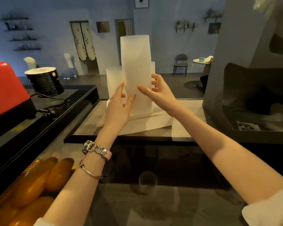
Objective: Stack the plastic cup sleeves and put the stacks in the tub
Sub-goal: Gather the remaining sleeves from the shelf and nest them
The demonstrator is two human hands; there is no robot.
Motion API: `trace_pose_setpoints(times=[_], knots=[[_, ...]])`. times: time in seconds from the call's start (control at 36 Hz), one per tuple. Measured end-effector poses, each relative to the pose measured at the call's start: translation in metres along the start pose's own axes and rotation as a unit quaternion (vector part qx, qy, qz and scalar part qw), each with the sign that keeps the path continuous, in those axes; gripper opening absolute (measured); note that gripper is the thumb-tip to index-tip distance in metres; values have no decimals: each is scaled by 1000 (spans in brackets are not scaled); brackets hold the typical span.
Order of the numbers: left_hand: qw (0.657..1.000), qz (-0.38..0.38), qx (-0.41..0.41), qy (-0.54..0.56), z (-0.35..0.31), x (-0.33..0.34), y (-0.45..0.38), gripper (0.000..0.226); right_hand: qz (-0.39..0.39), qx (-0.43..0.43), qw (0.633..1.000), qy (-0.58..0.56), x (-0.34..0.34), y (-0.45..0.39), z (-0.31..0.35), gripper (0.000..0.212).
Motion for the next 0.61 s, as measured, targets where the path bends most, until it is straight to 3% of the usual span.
trace_pose_setpoints(times=[0.11,0.22,0.36,0.42,0.47,0.61], knots=[[1000,-13,0,10,2,3,-6,62,-7,0,1000,9,2,-4,-2,67],[999,27,-22,27,9,16,1,62,-20,2,1000,9,2,1,-13,69],[992,78,-11,-99,15,28,0,59,-25,52,996,61,0,1,-37,71],[986,95,-1,-140,15,31,0,52,-10,52,989,140,2,-2,-39,71],[984,91,10,-150,13,30,2,44,3,45,978,205,5,-3,-41,69],[984,84,14,-153,9,27,6,31,-9,45,976,212,8,1,-44,68]])
Point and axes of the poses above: each hand's wrist, its own y-axis away from the middle knuckle, its own x-axis out of the palm, z = x × y, the point moved 10 cm from there along -y, towards the middle knuckle, and after that the axes turned 8 degrees about -z, right-handed, at the moved point
